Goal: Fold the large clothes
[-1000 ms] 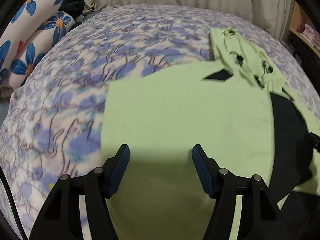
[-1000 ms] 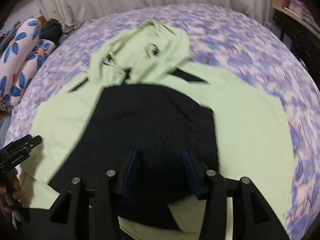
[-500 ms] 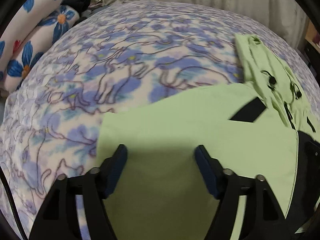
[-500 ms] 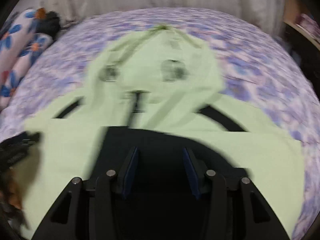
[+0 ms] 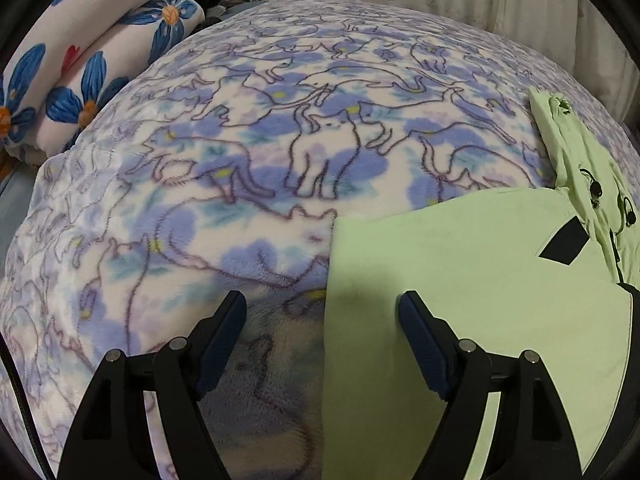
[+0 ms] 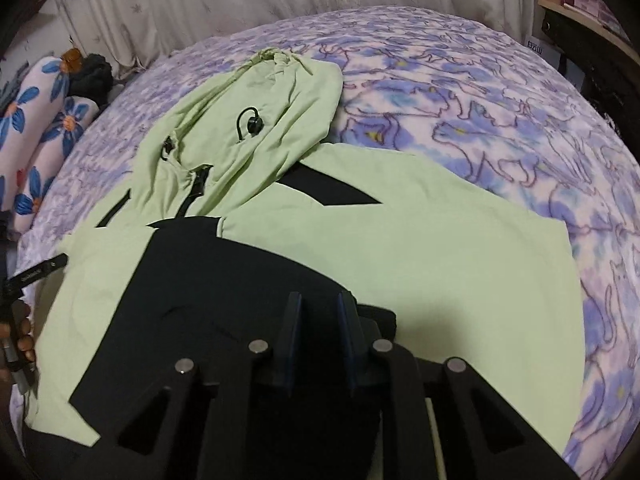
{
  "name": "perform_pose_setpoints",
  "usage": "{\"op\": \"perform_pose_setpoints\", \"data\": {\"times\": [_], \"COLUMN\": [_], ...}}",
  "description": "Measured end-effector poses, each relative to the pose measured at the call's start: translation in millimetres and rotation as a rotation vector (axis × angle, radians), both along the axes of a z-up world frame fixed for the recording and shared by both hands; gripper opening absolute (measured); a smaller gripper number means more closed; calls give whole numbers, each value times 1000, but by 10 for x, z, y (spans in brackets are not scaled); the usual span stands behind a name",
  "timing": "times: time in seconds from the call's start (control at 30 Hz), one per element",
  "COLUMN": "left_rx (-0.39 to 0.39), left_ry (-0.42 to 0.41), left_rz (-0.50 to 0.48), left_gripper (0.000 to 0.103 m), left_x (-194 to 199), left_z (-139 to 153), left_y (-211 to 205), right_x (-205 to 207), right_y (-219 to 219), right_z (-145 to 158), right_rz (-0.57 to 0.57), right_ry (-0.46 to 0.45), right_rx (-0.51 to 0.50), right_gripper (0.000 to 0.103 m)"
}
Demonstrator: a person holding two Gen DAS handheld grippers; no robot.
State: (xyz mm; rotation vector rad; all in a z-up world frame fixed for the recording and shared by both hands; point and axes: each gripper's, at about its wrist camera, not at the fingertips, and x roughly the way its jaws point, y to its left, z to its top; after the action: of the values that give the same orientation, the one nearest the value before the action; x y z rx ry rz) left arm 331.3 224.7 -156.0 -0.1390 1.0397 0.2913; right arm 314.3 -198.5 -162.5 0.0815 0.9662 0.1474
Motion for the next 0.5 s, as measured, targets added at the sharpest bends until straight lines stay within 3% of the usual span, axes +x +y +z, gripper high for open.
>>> {"op": "perform_pose_setpoints", "data": {"times": [0.3,0.5], "left_rx": [11,22], "left_ry": [12,-10], "left_rz": [23,-37], "left_gripper": [78,78], "left_x": [-81,-345], "left_z": [84,361], "left_y": [-55,-264], "right_x": [-100,-326], "right_y": [-92,-97], "right_z": [81,211], "right_rz": [-66,-75], "right_ry": [0,4], "right_rx": [-28,-17], "right_gripper": [19,20]}}
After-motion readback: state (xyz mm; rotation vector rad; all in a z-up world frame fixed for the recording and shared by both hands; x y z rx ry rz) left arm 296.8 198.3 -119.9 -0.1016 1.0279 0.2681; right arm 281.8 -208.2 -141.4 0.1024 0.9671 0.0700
